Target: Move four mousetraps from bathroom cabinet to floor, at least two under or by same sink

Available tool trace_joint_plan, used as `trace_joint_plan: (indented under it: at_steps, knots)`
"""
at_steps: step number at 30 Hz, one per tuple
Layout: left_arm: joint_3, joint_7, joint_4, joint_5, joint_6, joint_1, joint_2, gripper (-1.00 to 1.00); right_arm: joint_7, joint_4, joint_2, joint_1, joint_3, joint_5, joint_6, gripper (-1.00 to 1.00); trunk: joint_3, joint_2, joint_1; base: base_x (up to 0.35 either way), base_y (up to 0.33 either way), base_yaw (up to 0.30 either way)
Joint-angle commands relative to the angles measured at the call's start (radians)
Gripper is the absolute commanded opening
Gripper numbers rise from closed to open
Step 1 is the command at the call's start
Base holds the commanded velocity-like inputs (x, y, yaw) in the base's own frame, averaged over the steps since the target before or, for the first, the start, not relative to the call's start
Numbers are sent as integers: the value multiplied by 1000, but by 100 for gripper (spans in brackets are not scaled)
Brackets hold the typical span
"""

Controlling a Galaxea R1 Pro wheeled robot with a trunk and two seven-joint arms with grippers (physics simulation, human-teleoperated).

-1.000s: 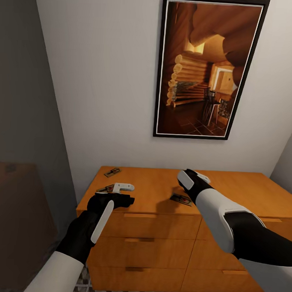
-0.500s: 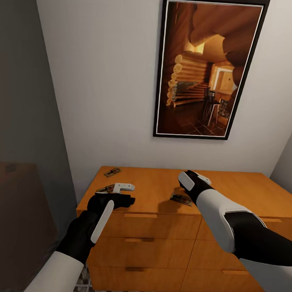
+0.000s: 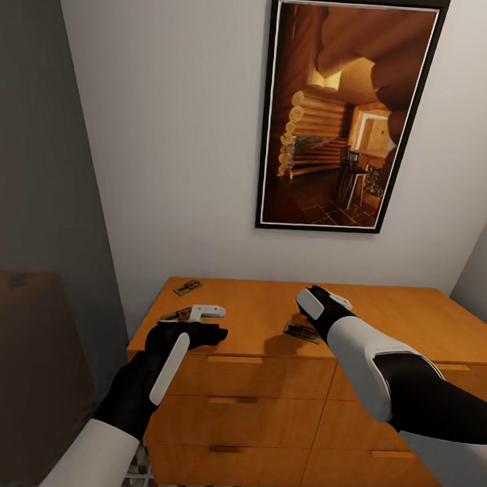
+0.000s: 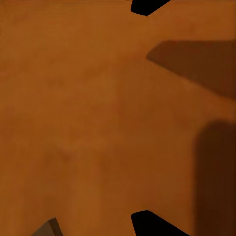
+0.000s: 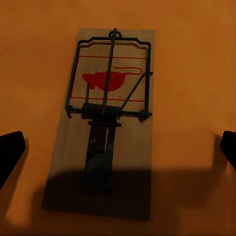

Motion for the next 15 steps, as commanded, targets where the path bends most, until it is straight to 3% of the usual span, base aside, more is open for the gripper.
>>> trace_joint_plan:
  at_steps: [1,15]
  knots:
    - [-1,10,-1,11,3,-1,0,100,-5,-1,0,0,1,-6,10,100,-1,-1,0,0,0,0]
    - [-2,10,0,13,1,-1,0,100,-18,0,11,1,1,-5,27,100,-1,-1,0,0,0,0]
